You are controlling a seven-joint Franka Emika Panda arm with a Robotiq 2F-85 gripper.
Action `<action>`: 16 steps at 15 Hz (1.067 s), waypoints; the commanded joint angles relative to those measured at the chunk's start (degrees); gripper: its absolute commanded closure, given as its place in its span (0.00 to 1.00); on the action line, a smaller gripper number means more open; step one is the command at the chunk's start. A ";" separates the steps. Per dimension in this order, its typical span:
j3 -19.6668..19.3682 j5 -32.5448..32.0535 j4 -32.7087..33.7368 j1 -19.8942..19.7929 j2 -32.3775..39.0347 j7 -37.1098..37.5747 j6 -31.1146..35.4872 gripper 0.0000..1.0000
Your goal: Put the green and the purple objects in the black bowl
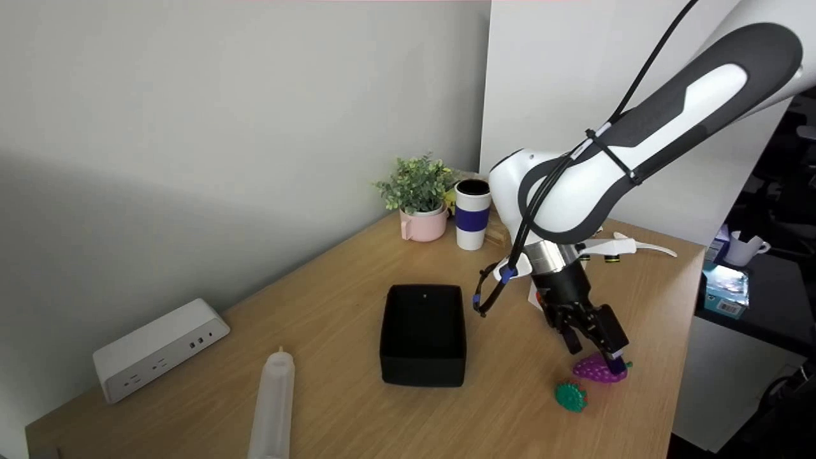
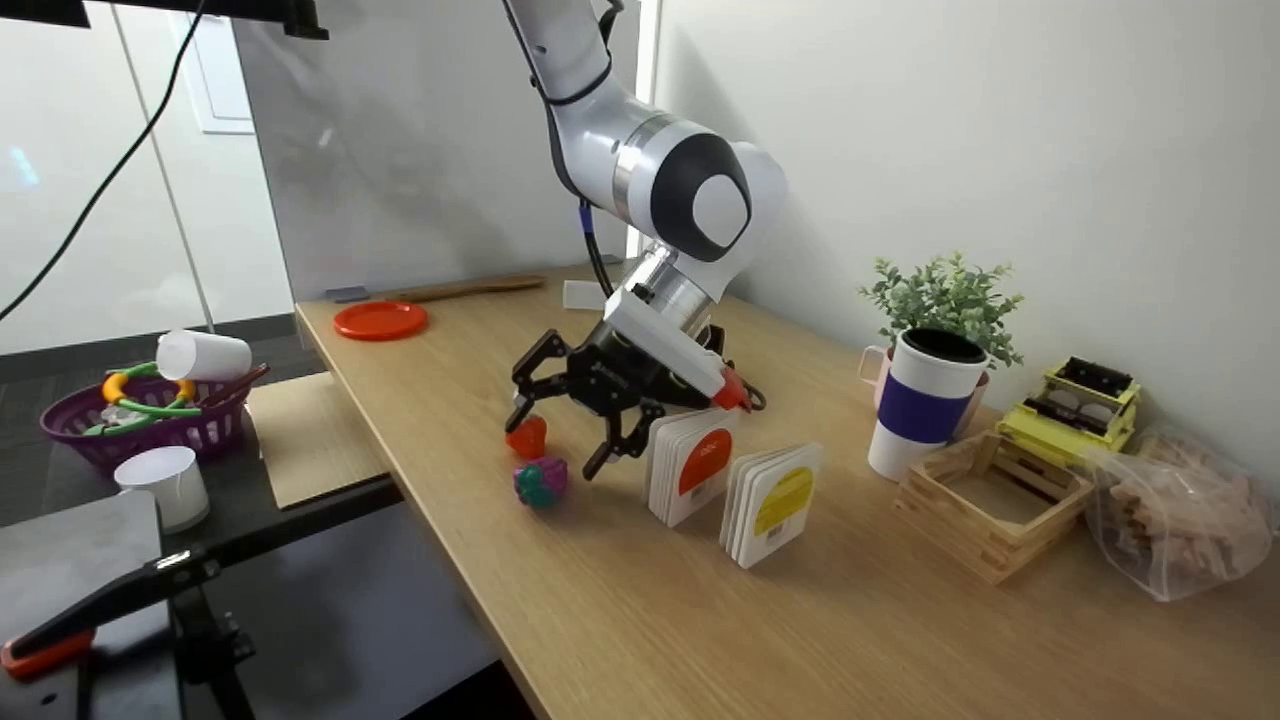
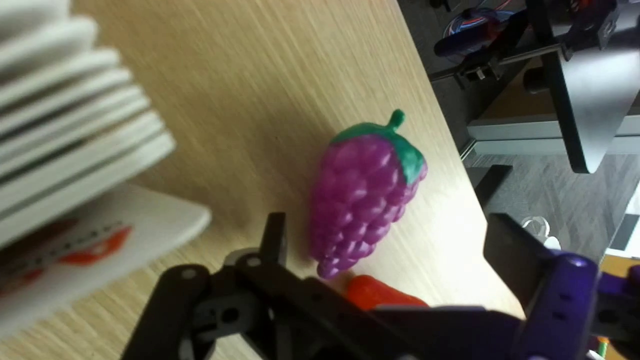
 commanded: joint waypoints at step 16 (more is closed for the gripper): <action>0.34 -15.98 -3.71 5.91 -2.46 25.65 13.52 0.00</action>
